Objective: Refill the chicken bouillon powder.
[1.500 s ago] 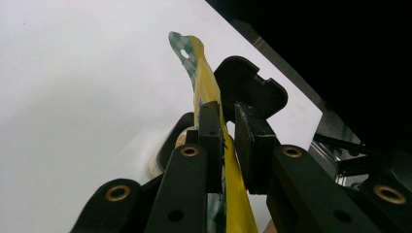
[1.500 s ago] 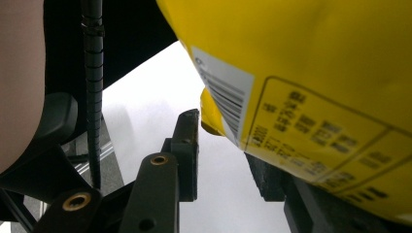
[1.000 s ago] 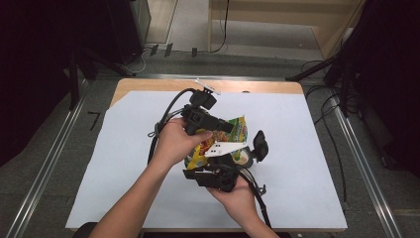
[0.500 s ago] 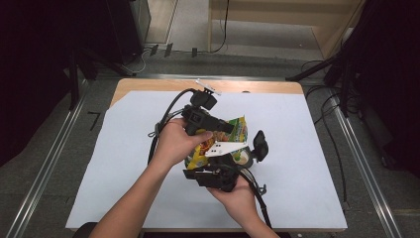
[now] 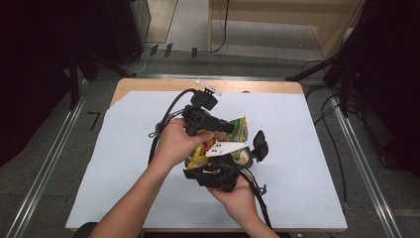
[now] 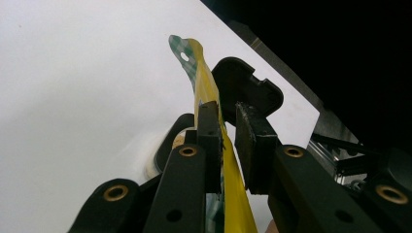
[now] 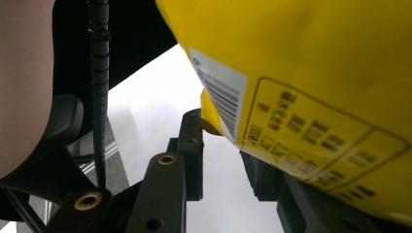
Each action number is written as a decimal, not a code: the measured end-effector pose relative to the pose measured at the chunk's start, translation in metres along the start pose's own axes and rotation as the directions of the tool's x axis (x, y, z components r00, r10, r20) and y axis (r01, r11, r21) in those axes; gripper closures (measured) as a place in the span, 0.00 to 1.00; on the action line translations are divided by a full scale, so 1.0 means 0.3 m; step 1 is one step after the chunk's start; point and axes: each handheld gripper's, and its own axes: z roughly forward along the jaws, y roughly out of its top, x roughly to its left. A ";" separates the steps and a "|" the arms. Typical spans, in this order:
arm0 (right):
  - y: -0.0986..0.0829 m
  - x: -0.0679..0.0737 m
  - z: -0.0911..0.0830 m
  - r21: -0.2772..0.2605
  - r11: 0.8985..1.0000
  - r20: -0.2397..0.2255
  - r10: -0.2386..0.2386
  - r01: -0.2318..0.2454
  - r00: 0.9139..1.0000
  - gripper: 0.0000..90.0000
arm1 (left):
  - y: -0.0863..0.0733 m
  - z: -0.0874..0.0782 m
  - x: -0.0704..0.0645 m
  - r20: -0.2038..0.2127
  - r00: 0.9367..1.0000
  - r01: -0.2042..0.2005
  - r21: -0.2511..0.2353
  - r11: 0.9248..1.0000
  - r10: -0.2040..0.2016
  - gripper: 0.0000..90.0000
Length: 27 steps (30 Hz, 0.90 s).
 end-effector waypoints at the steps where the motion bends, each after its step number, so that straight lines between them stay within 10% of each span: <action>1: 0.001 0.000 -0.002 0.001 1.000 0.001 -0.003 0.003 1.000 0.80 | 0.000 -0.002 0.000 -0.002 1.000 -0.004 -0.001 1.000 0.004 0.90; 27: 0.010 0.022 0.000 0.017 1.000 -0.005 -0.008 0.009 1.000 0.82 | 0.000 -0.001 0.015 -0.002 1.000 0.018 0.015 1.000 -0.018 0.91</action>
